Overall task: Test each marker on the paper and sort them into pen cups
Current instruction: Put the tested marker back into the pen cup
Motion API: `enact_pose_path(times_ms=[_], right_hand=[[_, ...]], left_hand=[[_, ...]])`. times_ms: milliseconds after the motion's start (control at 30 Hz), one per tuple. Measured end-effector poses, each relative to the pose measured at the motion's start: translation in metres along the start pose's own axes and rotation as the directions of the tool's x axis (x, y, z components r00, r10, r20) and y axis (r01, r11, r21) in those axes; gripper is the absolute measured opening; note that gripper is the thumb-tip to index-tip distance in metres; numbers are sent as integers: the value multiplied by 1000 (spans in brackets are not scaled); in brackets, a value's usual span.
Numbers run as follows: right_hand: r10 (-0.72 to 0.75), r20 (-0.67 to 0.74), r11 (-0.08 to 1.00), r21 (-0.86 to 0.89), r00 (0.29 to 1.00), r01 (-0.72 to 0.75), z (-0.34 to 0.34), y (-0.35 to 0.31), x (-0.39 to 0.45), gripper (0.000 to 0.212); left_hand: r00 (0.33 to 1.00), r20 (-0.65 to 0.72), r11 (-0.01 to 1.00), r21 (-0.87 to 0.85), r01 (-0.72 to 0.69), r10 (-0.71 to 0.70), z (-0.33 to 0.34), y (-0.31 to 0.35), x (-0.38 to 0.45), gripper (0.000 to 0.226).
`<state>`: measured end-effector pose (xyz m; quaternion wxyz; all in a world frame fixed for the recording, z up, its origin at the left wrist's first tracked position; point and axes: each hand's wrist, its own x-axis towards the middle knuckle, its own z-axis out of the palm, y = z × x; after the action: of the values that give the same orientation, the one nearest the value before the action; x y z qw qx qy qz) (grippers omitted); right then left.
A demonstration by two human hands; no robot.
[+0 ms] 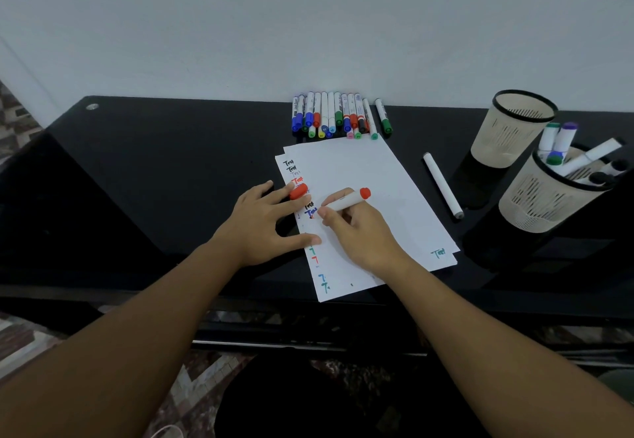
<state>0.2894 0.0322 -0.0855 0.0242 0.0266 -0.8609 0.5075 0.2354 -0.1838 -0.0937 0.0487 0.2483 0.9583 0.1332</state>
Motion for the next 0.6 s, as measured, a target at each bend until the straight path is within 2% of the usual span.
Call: enact_pose_path(times_ms=[367, 600], right_hand=[[-4, 29, 996, -90, 1000, 6, 0, -1, 0, 13], [1, -2, 995, -97, 1000, -1, -1, -2, -1, 6]], left_hand=[[1000, -13, 1000, -29, 1, -2, 0, 2, -1, 97], [1000, -7, 999, -37, 10, -10, 0, 2, 0, 99]])
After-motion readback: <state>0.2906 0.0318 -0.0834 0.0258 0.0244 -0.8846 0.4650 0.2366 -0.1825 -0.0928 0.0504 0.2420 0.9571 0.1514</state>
